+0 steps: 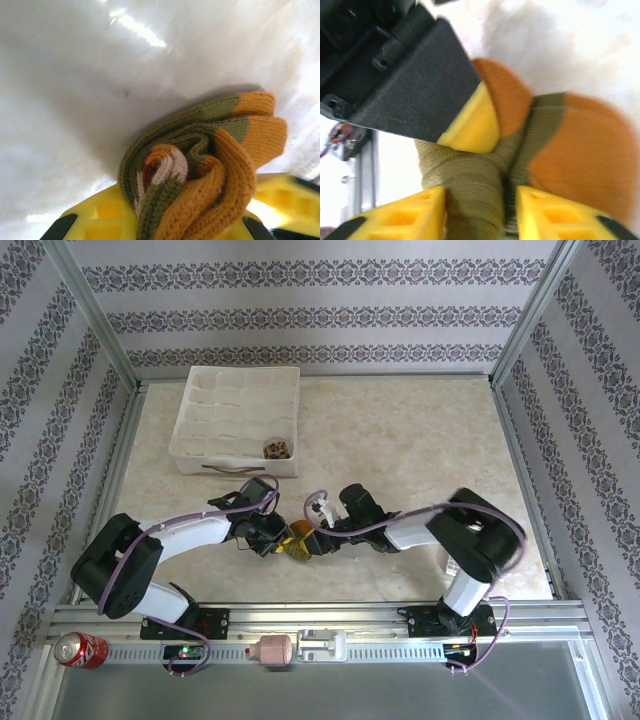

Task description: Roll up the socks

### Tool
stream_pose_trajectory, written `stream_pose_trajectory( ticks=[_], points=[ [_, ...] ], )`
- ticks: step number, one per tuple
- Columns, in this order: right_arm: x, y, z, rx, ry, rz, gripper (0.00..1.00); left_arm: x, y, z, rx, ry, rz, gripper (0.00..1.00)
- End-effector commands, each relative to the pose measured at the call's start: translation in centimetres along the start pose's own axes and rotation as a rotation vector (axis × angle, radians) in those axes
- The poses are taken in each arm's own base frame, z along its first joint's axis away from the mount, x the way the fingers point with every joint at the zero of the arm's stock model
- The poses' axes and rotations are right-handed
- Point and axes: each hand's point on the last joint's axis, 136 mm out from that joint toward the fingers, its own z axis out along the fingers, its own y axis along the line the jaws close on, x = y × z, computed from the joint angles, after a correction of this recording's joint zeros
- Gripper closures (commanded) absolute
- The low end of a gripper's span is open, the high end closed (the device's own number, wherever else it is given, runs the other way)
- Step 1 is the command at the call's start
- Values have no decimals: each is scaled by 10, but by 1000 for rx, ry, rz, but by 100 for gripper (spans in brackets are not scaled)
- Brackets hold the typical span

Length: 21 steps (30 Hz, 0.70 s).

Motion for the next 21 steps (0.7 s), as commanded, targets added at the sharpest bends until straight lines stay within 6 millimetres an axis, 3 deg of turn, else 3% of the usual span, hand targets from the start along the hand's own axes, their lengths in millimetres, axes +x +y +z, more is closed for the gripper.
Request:
stream_pose_trajectory(
  ticks=[1, 6, 9, 15, 21],
  points=[
    [2, -15, -34, 256, -42, -200, 46, 7, 54, -4, -328, -15, -136, 100],
    [20, 1, -58, 393, -101, -334, 32, 6, 36, -2, -425, -2, -166, 100],
    [18, 11, -57, 471, -115, -438, 15, 5, 29, 1, -480, 27, -160, 100],
    [-7, 27, -32, 527, -97, -582, 15, 2, 20, 11, -551, 67, -146, 100],
    [-1, 25, 0, 584, 7, -698, 20, -4, 14, 20, -568, 86, -137, 100]
  ],
)
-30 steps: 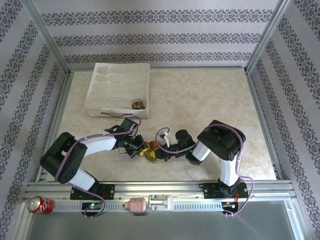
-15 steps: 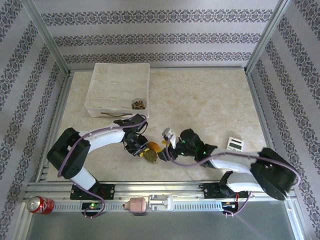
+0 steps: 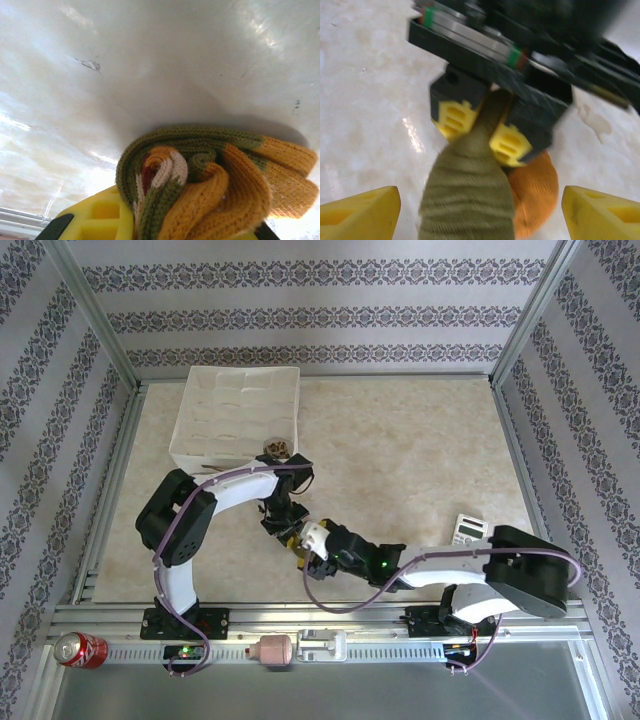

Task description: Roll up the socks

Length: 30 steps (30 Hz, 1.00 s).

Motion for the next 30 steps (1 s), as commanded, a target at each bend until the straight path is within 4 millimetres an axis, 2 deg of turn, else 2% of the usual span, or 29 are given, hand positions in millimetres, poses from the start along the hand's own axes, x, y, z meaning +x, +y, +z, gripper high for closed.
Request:
stream_pose_trajectory(
  ticks=[1, 4, 8, 11, 12, 14, 17, 19, 25, 27, 30],
  points=[
    [1, -5, 13, 85, 44, -105, 22, -13, 23, 22, -140, -18, -20, 100],
    [9, -11, 22, 145, 100, -145, 31, -15, 20, 22, -140, -19, -15, 100],
    [22, -17, 32, 176, 166, -163, 54, -14, 17, 22, -123, -14, -9, 100],
    [35, -18, 37, 167, 207, -136, 80, -13, 16, 20, -102, -14, -2, 100],
    [40, -17, 37, 156, 218, -118, 89, -12, 15, 18, -89, -15, 1, 98],
    [50, -18, 38, 144, 246, -84, 100, -12, 17, 12, -65, -20, -5, 89],
    [66, -14, 38, 108, 292, -53, 100, -12, 17, 4, 18, -13, -32, 67],
    [74, -11, 36, 65, 306, -7, 100, -12, 13, -4, 89, -11, -37, 49],
    [87, -1, 31, -105, 302, 181, 100, -22, 1, -48, 260, -114, 1, 17],
    [92, 1, 30, -147, 311, 216, 100, -25, 0, -56, 311, -132, 0, 13],
    [95, -1, 28, -197, 311, 273, 100, -28, 0, -64, 377, -157, -2, 12]
  ],
)
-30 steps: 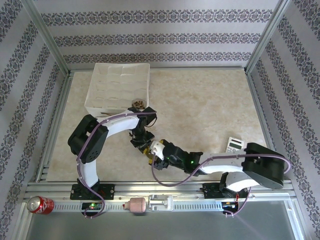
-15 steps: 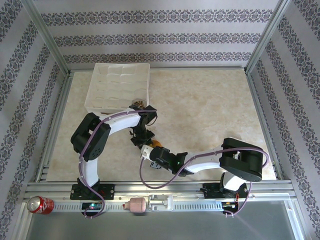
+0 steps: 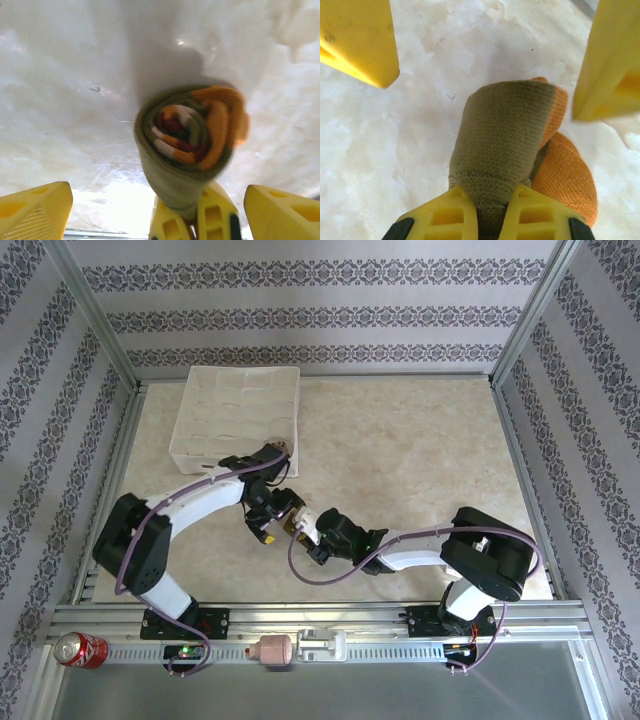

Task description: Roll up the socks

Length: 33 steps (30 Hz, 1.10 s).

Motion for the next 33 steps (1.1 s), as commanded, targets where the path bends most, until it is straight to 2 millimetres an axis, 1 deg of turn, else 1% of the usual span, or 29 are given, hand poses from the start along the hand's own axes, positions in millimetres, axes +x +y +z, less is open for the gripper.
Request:
stream_pose_trajectory(
  ticks=[1, 3, 7, 9, 14, 18, 20, 23, 27, 30, 33],
  points=[
    [82, 8, -6, -123, 262, 120, 100, -11, 0, -5, 71, -56, -16, 12],
    [82, 3, -7, -154, 258, 185, 100, -10, -5, -5, 136, -58, 4, 15],
    [81, -5, -9, -232, 247, 335, 100, -3, -22, -2, 308, -35, 65, 22],
    [80, -6, -9, -288, 246, 401, 100, 1, -31, -1, 368, -30, 107, 23],
    [81, -14, -10, -407, 260, 590, 100, 7, -38, 11, 396, -21, 152, 23],
    [81, -25, -9, -476, 259, 760, 100, 9, -46, 27, 412, -15, 178, 23],
    [83, -32, -6, -476, 277, 825, 100, 9, -48, 37, 412, -3, 174, 24],
    [80, -38, -5, -501, 266, 883, 100, 7, -51, 48, 412, 1, 160, 24],
    [77, -40, -5, -517, 268, 923, 100, 2, -63, 56, 451, -4, 144, 25],
    [79, -43, -3, -526, 278, 971, 100, 0, -69, 64, 461, 3, 134, 29],
    [80, -44, 0, -533, 294, 1018, 100, 0, -68, 76, 451, 19, 120, 35]
  ],
)
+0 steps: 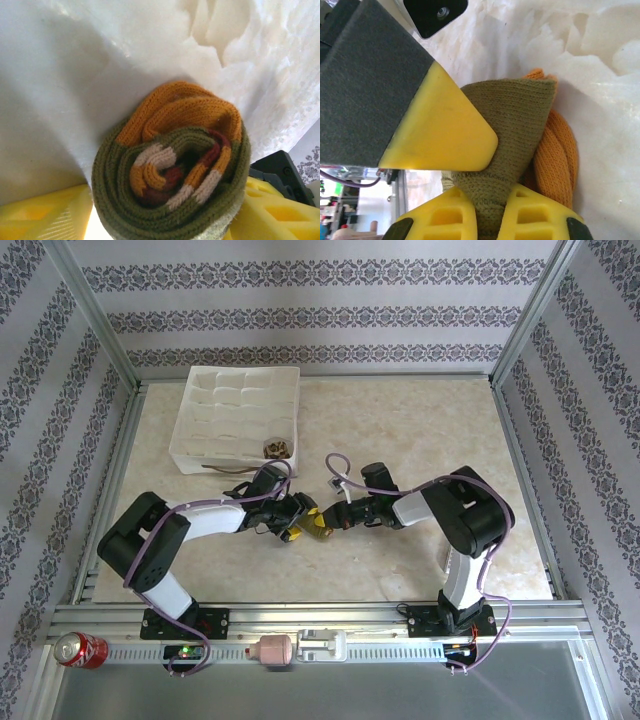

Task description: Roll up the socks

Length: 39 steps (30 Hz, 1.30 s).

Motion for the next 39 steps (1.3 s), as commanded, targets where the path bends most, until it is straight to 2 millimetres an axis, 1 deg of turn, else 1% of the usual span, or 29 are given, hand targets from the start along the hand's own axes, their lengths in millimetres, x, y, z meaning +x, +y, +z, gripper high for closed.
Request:
stream_pose_trajectory(
  ticks=[1, 3, 5, 6, 8, 9, 12, 13, 15, 17, 19, 20, 21, 22, 24, 28, 31, 35, 39],
  points=[
    [55, -47, 1, 140, 115, 334, 100, -5, -18, 28, 90, -2, 30, 37],
    [54, -48, 4, 123, 124, 368, 100, -5, -17, 36, 99, 9, 20, 44],
    [53, -47, 7, 121, 128, 375, 100, -5, -19, 43, 118, 17, 6, 57],
    [52, -46, 8, 119, 129, 368, 100, -5, -21, 45, 128, 24, 2, 66],
    [48, -40, 7, 124, 119, 327, 100, -4, -23, 46, 126, 29, -6, 90],
    [46, -38, 6, 133, 112, 305, 99, -4, -23, 45, 115, 29, -7, 100],
    [29, -26, -7, 181, 36, 190, 70, -2, -14, 31, 43, 8, -6, 100],
    [21, -21, -14, 201, -2, 139, 63, -1, -7, 25, 4, 4, -13, 100],
    [8, -8, -29, 265, -83, 22, 54, 2, 9, 15, -81, 5, -34, 100],
    [-2, 10, -44, 356, -155, -162, 47, 5, 29, 3, -183, 4, -62, 100],
    [-1, 28, -52, 466, -197, -381, 36, 7, 46, -6, -273, 4, -85, 100],
    [2, 35, -54, 534, -208, -501, 30, 8, 52, -10, -307, 8, -92, 100],
    [4, 40, -55, 582, -215, -590, 27, 9, 56, -12, -330, 12, -97, 100],
    [8, 43, -55, 616, -212, -658, 25, 9, 59, -14, -352, 13, -106, 100],
    [13, 46, -52, 644, -189, -712, 23, 9, 63, -17, -377, 9, -115, 100],
    [26, 54, -33, 682, -101, -852, 20, 8, 70, -19, -424, 16, -131, 100],
    [26, 56, -17, 724, -50, -941, 20, 6, 69, -19, -440, 27, -133, 100],
    [17, 59, 3, 786, -11, -1048, 21, 7, 66, -18, -447, 43, -134, 100],
    [13, 44, 16, 866, 47, -1093, 23, 7, 65, -16, -453, 52, -132, 100]
  ],
)
